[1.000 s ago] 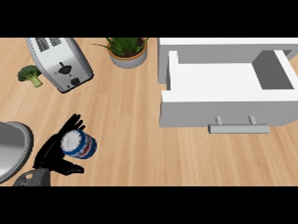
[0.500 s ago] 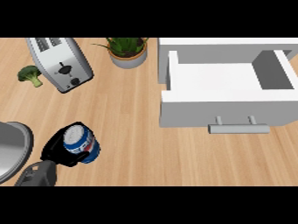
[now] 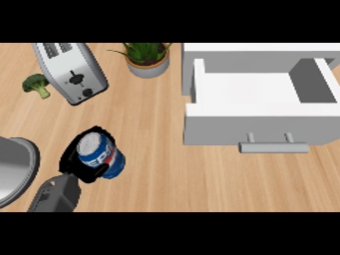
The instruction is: Pick up the can, place it into the drawer and close the drawer
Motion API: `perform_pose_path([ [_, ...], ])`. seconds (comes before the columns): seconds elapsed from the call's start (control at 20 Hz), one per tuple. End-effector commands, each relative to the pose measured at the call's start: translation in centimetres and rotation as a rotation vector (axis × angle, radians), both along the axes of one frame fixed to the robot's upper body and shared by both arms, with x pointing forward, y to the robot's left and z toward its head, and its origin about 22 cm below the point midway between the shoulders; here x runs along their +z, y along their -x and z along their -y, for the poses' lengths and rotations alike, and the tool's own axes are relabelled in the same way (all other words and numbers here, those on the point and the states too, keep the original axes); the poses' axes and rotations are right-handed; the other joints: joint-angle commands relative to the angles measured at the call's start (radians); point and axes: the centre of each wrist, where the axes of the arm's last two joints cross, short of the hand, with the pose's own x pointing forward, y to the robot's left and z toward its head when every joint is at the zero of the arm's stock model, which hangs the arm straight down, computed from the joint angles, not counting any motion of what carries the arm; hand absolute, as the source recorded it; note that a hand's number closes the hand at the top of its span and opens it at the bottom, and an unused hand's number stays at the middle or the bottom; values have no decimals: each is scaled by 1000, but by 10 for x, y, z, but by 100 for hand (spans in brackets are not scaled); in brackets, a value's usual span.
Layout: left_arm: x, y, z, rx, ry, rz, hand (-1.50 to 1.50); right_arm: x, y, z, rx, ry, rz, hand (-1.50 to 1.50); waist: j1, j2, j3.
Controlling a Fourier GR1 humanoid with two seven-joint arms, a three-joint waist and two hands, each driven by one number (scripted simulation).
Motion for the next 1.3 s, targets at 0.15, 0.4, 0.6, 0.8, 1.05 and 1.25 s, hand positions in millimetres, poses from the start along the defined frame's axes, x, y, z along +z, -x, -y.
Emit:
perform_pose_path([
  [0.15,37,-32,18,378,45,46,150,7,4,-9,-4,1,13,-150,-1,-1,0],
  [0.4,73,-38,41,369,4,114,150,14,0,-16,-12,10,6,-150,-2,1,0],
  [0.6,109,-49,59,354,-29,167,150,16,11,-5,-1,-1,13,-150,-7,1,0],
  [0.8,162,-49,85,333,-48,163,150,30,-1,1,-13,-5,2,-150,-1,0,0],
  [1.05,205,-50,111,318,-67,196,150,10,-3,-12,-20,-12,9,-150,-2,1,0],
  [1.25,239,-78,112,319,-91,231,150,9,-15,-13,-5,-9,14,-150,-4,4,0],
])
